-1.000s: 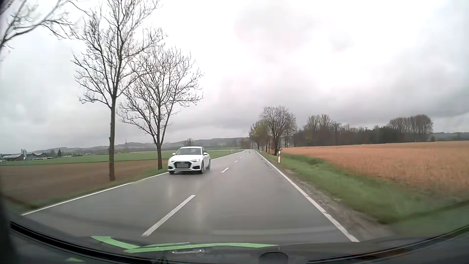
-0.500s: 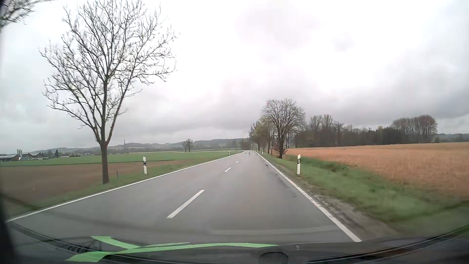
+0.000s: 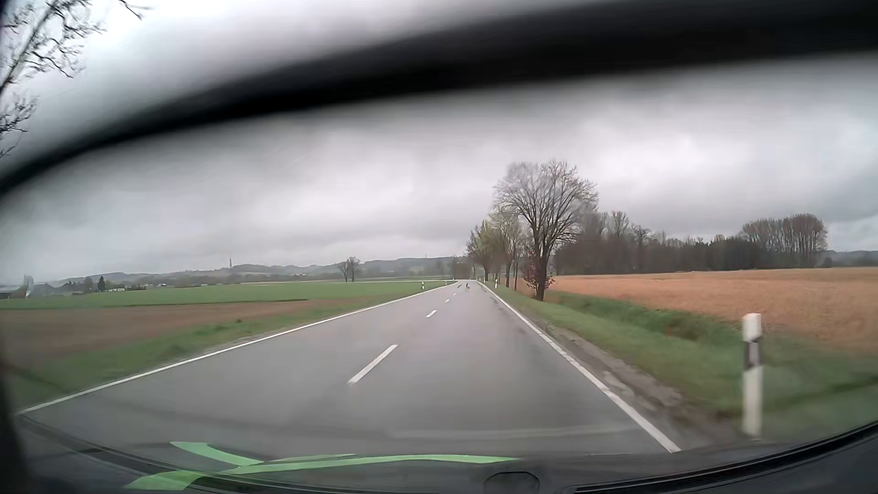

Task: Follow the waypoints while adhering to traffic rules and regulations

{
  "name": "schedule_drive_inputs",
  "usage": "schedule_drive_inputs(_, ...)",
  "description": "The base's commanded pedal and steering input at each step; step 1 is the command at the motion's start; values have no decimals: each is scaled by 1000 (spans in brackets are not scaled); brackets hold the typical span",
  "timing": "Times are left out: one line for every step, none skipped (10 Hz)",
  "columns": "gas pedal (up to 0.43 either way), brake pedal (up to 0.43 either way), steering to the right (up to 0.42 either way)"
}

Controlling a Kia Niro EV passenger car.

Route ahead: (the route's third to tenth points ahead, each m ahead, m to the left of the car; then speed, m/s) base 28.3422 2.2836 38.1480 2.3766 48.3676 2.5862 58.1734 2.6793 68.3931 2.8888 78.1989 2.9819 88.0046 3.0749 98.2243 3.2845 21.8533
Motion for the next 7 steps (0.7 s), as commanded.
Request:
schedule_drive_inputs(157,0,-5)
schedule_drive_inputs(157,0,-5)
schedule_drive_inputs(169,0,-5)
schedule_drive_inputs(177,0,-5)
schedule_drive_inputs(177,0,-5)
schedule_drive_inputs(169,0,-5)
schedule_drive_inputs(157,0,-5)
